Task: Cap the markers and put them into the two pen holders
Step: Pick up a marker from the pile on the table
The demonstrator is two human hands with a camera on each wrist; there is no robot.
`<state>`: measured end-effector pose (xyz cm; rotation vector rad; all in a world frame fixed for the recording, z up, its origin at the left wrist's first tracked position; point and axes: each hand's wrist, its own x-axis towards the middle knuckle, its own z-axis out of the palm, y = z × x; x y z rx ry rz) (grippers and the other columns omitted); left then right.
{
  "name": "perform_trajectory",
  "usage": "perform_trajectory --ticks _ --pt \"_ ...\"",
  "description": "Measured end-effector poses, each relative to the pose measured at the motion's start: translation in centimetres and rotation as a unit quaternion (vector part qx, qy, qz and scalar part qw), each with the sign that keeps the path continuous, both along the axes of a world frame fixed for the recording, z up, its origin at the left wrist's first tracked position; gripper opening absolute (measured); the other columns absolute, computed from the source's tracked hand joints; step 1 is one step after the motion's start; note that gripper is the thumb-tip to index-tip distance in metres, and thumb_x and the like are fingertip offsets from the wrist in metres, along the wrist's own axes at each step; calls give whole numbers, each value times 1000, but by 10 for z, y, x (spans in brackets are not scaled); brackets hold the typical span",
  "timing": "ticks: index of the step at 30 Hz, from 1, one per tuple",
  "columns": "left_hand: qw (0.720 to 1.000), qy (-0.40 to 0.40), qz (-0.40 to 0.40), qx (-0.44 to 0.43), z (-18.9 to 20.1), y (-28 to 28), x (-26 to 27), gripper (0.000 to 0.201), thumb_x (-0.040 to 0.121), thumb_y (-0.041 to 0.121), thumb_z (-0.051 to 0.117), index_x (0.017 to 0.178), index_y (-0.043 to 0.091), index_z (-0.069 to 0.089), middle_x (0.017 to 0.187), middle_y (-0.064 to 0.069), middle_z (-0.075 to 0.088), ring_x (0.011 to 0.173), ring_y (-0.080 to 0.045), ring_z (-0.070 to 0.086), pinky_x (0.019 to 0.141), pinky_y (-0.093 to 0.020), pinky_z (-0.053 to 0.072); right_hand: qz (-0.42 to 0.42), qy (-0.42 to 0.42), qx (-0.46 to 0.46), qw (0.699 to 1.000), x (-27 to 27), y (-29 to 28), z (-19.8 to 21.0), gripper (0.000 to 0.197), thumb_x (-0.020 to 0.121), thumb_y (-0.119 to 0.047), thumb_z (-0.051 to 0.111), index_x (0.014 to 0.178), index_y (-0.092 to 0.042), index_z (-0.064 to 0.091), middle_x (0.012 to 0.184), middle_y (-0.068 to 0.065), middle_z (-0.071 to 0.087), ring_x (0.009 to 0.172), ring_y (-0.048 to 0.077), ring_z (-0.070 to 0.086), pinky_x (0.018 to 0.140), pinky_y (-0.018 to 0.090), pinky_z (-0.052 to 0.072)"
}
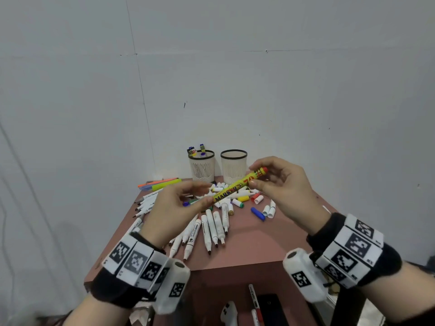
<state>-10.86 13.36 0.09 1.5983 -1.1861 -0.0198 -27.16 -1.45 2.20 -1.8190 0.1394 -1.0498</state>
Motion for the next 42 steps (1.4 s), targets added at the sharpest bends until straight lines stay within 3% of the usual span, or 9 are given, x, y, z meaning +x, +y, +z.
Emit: perform_trajectory --ticks 6,15,21,25,29,32,34,36,42 --pt "999 -30 -39 -21 42 -11 0 29 71 22 82 98 27 72 89 8 73 89 -6 67 82 -29 53 -4 28 -75 997 11 -3 31 32 81 8 65 88 -23 66 94 22 65 84 25 68 86 45 55" --pt "996 -76 -50 -15 78 -36 -2 21 69 16 83 86 23 72 82 5 73 75 -9 67 74 -31 56 -18 39 -153 987 19 -8 72 28 80 4 69 90 -22 66 89 10 64 76 11 65 73 21 53" --pt "992 -122 -11 25 76 -48 15 14 74 15 78 83 21 70 77 9 70 70 -4 65 65 -16 54 -24 87 -130 987 17 -24 74 37 80 2 69 105 -24 61 94 7 67 74 13 68 73 22 54" --pt "989 -136 49 41 74 -54 40 18 75 14 75 88 22 65 80 5 69 69 -4 63 59 -8 45 -58 207 -182 960 13 -51 57 35 78 -3 71 98 -30 63 89 -1 67 79 13 65 79 28 55" --pt "986 -143 69 47 74 -59 58 63 77 12 72 130 30 43 83 1 63 70 -8 63 54 -6 42 -62 365 -292 882 9 -81 32 31 80 -2 66 103 -23 66 90 -2 65 83 16 60 79 26 51" --pt "983 -159 84 48 76 -65 73 79 78 7 70 139 38 31 81 -2 60 70 -13 64 58 -11 43 -64 502 -415 756 6 -102 17 38 85 0 53 115 -21 63 102 -1 60 89 13 54 80 26 47" --pt "981 -162 98 52 78 -72 83 76 78 4 68 138 38 34 82 -3 59 72 -17 65 58 -12 43 -66 580 -469 663 5 -114 8 43 87 1 48 120 -24 60 111 -3 58 98 13 53 80 27 45" --pt "979 -163 114 44 80 -80 93 70 80 4 67 136 35 38 80 -1 58 73 -19 66 58 -14 43 -57 629 -487 603 3 -125 1 46 87 3 45 122 -25 58 117 -2 55 106 16 52 76 27 41" --pt "980 -108 163 -27 83 -110 121 57 83 6 66 131 30 44 88 -11 66 77 -25 67 76 -37 56 -41 646 -545 533 4 -147 -11 51 86 2 47 124 -30 59 129 -4 51 115 22 52 84 32 48"
